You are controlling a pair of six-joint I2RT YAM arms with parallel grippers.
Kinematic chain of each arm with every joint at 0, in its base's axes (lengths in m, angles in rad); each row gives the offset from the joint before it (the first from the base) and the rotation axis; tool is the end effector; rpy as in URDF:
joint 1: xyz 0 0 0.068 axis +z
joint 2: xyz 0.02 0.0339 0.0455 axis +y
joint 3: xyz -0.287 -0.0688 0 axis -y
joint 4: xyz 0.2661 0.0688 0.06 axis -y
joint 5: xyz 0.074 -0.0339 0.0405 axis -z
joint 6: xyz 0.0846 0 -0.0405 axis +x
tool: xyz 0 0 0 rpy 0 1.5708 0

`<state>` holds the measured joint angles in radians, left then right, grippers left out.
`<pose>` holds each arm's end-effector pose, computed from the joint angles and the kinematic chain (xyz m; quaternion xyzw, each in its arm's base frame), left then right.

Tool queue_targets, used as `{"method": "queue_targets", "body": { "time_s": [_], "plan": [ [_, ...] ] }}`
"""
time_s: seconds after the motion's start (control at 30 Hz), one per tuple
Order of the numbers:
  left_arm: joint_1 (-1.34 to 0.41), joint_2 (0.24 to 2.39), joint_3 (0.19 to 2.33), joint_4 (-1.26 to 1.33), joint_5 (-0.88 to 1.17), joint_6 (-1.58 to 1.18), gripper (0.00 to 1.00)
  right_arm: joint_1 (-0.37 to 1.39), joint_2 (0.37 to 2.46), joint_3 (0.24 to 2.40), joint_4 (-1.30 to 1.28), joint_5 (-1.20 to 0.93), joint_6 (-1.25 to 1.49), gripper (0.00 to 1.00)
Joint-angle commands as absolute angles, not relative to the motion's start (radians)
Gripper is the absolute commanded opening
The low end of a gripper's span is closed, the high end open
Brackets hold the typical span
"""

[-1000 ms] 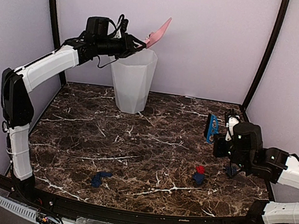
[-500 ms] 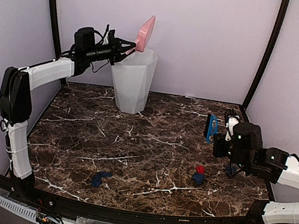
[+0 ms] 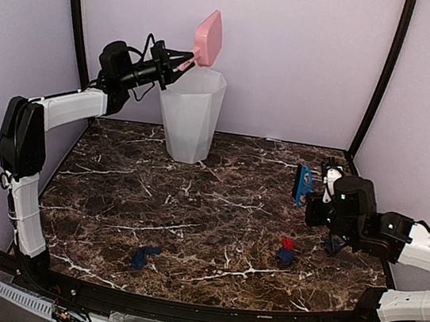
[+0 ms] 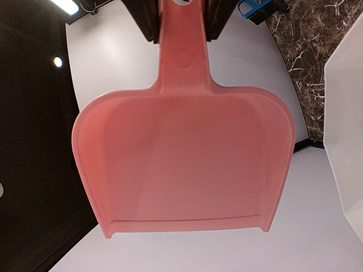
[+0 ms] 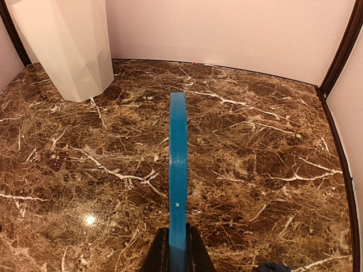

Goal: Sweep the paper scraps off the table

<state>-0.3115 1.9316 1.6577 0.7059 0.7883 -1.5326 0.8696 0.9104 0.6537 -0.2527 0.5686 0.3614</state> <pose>0.4719 -0.2150 0.4238 -0.0204 0.5933 -0.7448 0.3049 0.1918 0.1566 0.2598 -0.0707 0.8369 0.0830 0.5363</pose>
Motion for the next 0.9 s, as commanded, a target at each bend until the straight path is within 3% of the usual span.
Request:
{"method": "queue_targets", "body": {
  "time_s": [0.0, 0.37, 0.87],
  "plan": [
    [-0.305, 1.885, 1.677, 0.757, 0.815, -1.517, 0.00, 0.862, 0.912, 0.652, -0.205, 0.567, 0.357, 0.00],
    [-0.309, 1.765, 1.683, 0.431, 0.780, -1.138, 0.00, 0.862, 0.912, 0.699, -0.274, 0.592, 0.381, 0.00],
    [-0.473, 1.572, 1.642, 0.024, 0.508, -0.569, 0.00, 0.850, 1.027, 0.869, -0.713, 0.959, 0.640, 0.00]
  ]
}}
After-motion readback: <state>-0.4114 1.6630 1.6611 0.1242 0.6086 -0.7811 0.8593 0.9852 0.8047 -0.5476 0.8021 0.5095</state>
